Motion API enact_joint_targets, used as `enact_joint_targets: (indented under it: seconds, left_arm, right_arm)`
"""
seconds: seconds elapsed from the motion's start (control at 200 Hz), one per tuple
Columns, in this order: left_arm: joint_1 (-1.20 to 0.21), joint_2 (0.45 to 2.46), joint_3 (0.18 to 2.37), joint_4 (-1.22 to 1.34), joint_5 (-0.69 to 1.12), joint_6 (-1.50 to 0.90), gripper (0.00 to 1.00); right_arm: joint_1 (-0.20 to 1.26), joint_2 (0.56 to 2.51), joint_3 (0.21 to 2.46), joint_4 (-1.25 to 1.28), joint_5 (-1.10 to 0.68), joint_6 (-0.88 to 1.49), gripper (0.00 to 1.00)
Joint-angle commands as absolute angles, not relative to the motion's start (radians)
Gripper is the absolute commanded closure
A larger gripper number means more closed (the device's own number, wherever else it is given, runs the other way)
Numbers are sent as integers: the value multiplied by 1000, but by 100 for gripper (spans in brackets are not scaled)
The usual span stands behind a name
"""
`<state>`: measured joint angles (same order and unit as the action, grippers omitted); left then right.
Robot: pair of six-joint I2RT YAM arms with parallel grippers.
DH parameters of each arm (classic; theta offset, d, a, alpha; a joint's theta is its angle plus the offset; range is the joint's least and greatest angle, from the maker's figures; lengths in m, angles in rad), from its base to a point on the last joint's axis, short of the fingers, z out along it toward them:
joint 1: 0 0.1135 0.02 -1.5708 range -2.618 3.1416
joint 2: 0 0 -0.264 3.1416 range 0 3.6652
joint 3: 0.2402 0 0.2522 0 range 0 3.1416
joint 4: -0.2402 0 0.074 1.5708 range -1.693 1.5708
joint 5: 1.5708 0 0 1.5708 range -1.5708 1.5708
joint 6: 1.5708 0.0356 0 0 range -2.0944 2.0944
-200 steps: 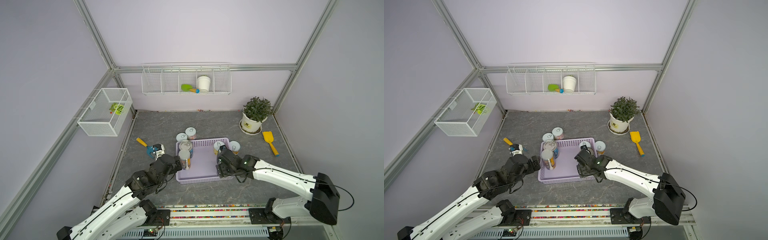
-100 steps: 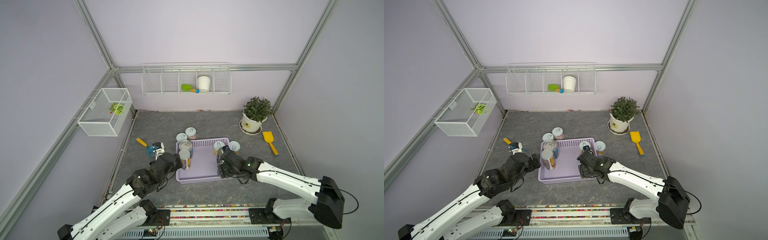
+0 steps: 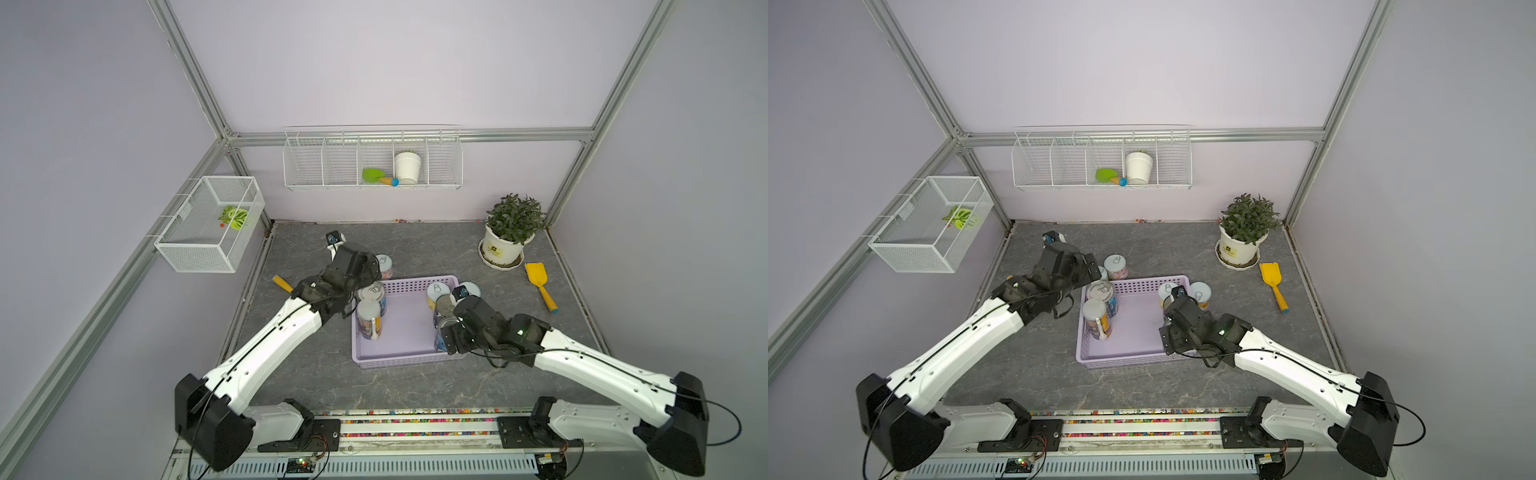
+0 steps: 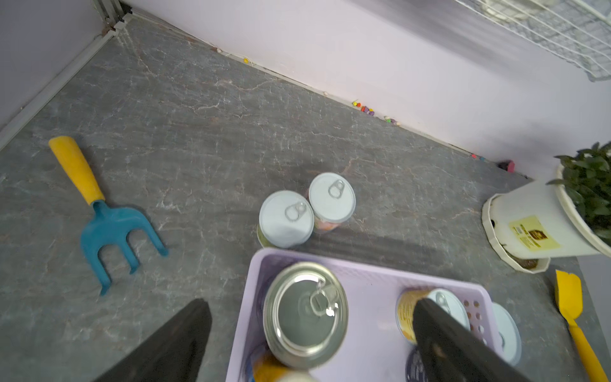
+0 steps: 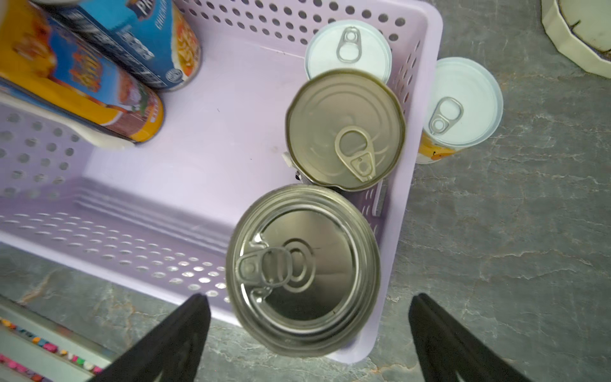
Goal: Put the canned food in the basket
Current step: Place the canned food in the basket, then pick up the canned food from the center of the board.
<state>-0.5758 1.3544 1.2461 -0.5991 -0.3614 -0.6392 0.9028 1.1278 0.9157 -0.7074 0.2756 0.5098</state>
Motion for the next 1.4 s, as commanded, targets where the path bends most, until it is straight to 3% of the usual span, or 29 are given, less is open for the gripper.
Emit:
enact_joint_targets:
  seconds: [0.0,0.305,0.51,0.91,1.21,1.395]
  left_arm:
    - [-510,1501,1383,-617,-268,-532,0]
    - [-496,1982,1848,-825,-260,-424,0]
    - [-494,2201,2077,-944,-247,-413,0]
    - [-492,2312,2120,-930,-91,-383,6]
    - [-491,2375,2168,-985,-65,-371,6]
    - [-491,2400,2179,-989,-26,-362,11]
  right_arm:
    - [899,1084,895,-699,240,484,2]
    - [898,980,838,-741,445,505,2]
    - [873,940,813,-731,515,507,2]
    - [753,998,774,-666,333,498,2]
    - [747,1004,770,-664,320,497,2]
    - [746,1001,767,-661,318,499,2]
